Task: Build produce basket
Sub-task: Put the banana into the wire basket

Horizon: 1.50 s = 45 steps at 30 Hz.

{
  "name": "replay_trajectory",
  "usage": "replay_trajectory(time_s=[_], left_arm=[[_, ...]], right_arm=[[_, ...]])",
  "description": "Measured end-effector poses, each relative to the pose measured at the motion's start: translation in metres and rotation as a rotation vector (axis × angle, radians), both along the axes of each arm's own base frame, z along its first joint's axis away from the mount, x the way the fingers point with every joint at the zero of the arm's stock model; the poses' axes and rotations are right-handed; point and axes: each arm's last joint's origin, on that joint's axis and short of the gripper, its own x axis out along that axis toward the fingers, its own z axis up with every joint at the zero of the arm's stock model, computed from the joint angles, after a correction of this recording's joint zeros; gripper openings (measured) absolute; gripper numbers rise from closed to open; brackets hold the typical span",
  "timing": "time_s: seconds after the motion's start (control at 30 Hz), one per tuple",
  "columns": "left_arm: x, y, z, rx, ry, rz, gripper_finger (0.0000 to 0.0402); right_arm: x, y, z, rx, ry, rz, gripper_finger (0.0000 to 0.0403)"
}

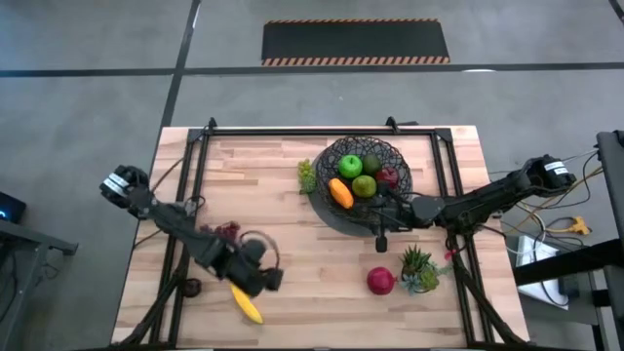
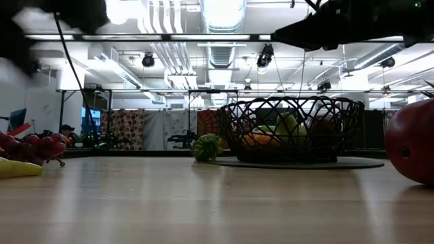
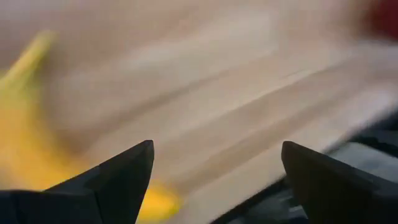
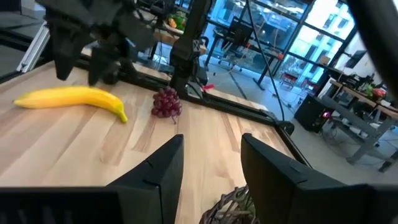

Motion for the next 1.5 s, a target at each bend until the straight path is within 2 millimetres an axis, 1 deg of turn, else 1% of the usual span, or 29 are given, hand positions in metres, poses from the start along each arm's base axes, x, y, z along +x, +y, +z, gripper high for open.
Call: replay_trajectory(time_s=[0.13,0.17,0.27,0.37,0.67,0.8,0.9,1.03,1.3,1.33,1.43,1.5], left_arm=[[-0.023,-0.015,-0.021,-0.058,0.374,0.096,0.0336],[-0.025,-0.018,-0.025,-0.066,0.423,0.114,0.0336],[-0.029,-0.023,-0.033,-0.054,0.455,0.131,0.0336],[-0.028,-0.022,-0.038,-0.027,0.459,0.147,0.0336],[-0.031,-0.019,-0.067,0.041,0.546,0.169,0.0336],[-0.031,-0.019,-0.073,0.051,0.568,0.172,0.0329],[-0.031,-0.02,-0.075,0.05,0.576,0.175,0.0308],[-0.029,-0.018,-0.075,0.044,0.579,0.184,0.0261],[-0.025,-0.017,-0.075,0.038,0.557,0.135,0.012],[-0.025,-0.017,-0.075,0.04,0.555,0.132,0.0108],[-0.025,-0.016,-0.072,0.049,0.535,0.07,0.0106],[-0.023,-0.014,-0.061,0.069,0.468,-0.022,0.0106]], right_arm=[[0.0,0.0,-0.001,0.003,0.004,0.0,0.0144],[-0.001,0.0,0.0,0.003,0.004,0.0,0.0144],[-0.001,0.0,0.0,0.003,0.001,0.001,0.0146],[-0.001,0.0,0.001,0.004,-0.002,0.001,0.015],[-0.001,0.0,0.002,-0.005,-0.007,0.004,0.0144],[-0.001,0.0,0.001,-0.005,-0.007,0.004,0.0145],[-0.001,0.0,0.001,-0.005,-0.006,0.004,0.0146],[-0.001,0.0,0.001,-0.005,-0.006,0.004,0.0142],[-0.001,0.0,0.001,-0.011,-0.001,0.004,0.0136],[-0.001,0.0,0.001,-0.011,-0.001,0.004,0.0137],[-0.001,0.0,0.001,-0.012,0.0,0.004,0.014],[-0.001,0.0,0.001,-0.013,0.0,0.004,0.0143]])
